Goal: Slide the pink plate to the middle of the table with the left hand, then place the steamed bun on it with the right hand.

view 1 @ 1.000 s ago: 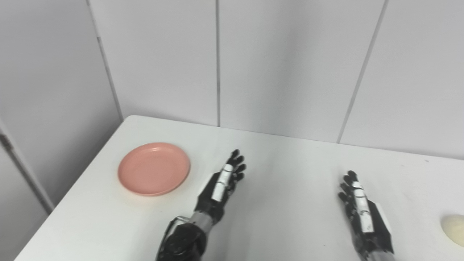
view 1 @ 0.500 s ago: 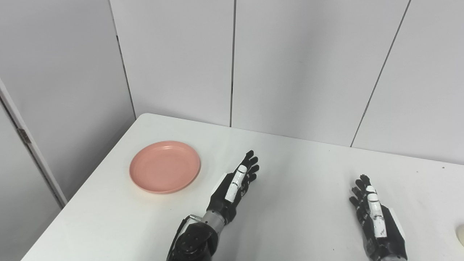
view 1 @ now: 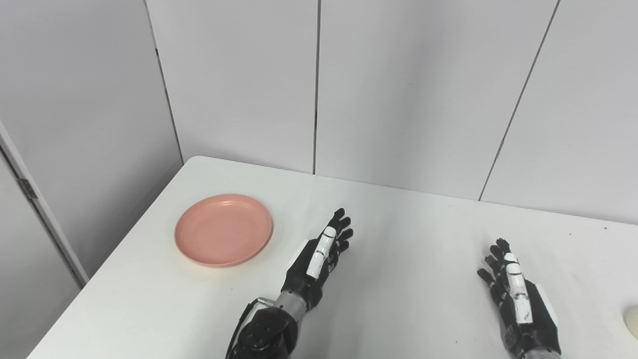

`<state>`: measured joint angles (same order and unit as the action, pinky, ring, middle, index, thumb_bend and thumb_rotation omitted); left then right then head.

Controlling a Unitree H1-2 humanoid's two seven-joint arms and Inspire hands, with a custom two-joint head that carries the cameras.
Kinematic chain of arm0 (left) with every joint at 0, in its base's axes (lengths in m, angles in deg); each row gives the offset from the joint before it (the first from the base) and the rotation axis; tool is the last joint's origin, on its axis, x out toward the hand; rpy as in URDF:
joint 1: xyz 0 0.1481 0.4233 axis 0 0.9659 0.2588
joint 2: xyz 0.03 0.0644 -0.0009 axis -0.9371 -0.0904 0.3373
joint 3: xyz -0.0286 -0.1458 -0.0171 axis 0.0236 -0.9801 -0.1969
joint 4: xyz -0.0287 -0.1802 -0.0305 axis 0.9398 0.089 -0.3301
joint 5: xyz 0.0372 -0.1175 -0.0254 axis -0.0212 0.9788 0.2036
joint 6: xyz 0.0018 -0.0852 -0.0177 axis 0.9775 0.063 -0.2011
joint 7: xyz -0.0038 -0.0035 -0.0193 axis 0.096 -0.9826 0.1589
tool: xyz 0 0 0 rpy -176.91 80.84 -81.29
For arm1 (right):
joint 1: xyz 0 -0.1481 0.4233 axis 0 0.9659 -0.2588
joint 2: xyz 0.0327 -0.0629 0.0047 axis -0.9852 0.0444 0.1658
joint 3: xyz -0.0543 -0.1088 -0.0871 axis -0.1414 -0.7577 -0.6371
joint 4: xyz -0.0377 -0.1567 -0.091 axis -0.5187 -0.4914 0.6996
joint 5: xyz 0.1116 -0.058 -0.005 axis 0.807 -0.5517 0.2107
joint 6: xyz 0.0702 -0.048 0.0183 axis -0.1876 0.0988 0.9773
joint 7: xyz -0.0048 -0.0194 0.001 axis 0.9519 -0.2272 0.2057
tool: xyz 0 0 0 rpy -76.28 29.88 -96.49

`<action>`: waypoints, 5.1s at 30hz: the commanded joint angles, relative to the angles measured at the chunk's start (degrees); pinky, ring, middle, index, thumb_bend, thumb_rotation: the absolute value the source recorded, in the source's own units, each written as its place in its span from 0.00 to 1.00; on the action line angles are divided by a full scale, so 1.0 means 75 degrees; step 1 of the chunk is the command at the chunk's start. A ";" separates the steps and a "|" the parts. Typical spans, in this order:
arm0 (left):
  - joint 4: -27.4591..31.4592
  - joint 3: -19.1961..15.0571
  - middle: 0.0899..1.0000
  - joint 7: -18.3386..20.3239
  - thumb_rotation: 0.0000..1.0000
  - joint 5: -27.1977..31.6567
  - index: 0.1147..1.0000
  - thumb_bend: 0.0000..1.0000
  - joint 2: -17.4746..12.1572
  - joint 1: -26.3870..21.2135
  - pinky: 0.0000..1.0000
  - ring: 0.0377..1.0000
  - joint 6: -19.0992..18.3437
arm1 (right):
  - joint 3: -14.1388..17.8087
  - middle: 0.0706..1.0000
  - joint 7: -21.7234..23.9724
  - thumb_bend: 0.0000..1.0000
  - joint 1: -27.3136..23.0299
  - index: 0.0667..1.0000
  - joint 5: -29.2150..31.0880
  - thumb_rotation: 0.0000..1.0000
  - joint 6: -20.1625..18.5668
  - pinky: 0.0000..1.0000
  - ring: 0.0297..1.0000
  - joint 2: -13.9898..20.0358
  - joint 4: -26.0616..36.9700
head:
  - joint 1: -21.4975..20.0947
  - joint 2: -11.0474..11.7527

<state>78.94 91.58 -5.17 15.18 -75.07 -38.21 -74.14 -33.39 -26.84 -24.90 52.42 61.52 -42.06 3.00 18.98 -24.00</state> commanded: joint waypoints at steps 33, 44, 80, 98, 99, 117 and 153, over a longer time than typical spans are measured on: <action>0.3253 -0.2238 0.94 -0.1158 0.95 0.1064 0.97 0.61 -0.0918 -0.0911 0.95 0.93 -0.0410 | 0.0107 1.00 0.0182 0.13 -0.0168 1.00 0.0061 1.00 -0.0073 1.00 1.00 0.0303 -0.0439 | 0.0415 -0.0023; 0.2773 -0.3134 0.94 -0.1499 0.95 0.1521 0.96 0.62 -0.1418 -0.1025 0.93 0.93 -0.0144 | 0.0056 1.00 0.0195 0.14 -0.0130 1.00 0.0020 1.00 -0.0053 1.00 1.00 0.0379 -0.0375 | 0.0486 -0.0041; 0.0040 -0.4048 0.95 -0.1597 0.99 0.2584 0.97 0.59 -0.2262 -0.1202 0.96 0.92 0.0415 | 0.0062 1.00 0.0074 0.13 -0.0068 1.00 0.0040 1.00 -0.0437 1.00 1.00 0.0379 0.0028 | 0.0648 -0.0200; -0.1234 -0.3967 0.95 -0.1660 1.00 0.2576 0.98 0.58 -0.2331 -0.1273 0.97 0.94 0.0421 | 0.0105 1.00 0.0104 0.13 -0.0044 1.00 0.0154 1.00 -0.0416 1.00 1.00 0.0327 0.0067 | 0.0629 -0.0267; -0.1289 -0.3965 0.95 -0.1663 1.00 0.2567 0.98 0.59 -0.2337 -0.1273 0.96 0.94 0.0422 | 0.0105 1.00 0.0102 0.13 -0.0042 1.00 0.0153 1.00 -0.0420 1.00 1.00 0.0325 0.0074 | 0.0629 -0.0267; -0.2531 -0.3761 0.94 -0.1376 0.98 0.2662 0.96 0.56 -0.2462 -0.1342 0.94 0.92 0.0361 | 0.0027 1.00 0.0057 0.13 -0.0045 1.00 0.0050 1.00 -0.0470 1.00 1.00 0.0280 0.0113 | 0.0528 -0.0282; -0.1580 -0.1400 0.94 0.0464 0.96 0.2621 0.95 0.54 -0.1381 -0.0890 0.94 0.92 -0.1562 | -0.0131 0.99 -0.0174 0.18 0.0047 1.00 -0.0227 1.00 -0.0336 1.00 0.98 -0.0075 0.0106 | -0.0711 -0.0393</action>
<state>67.90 80.10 -1.69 35.43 -86.09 -46.79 -81.54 -33.60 -28.28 -25.31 51.16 59.83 -42.06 3.71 13.71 -26.89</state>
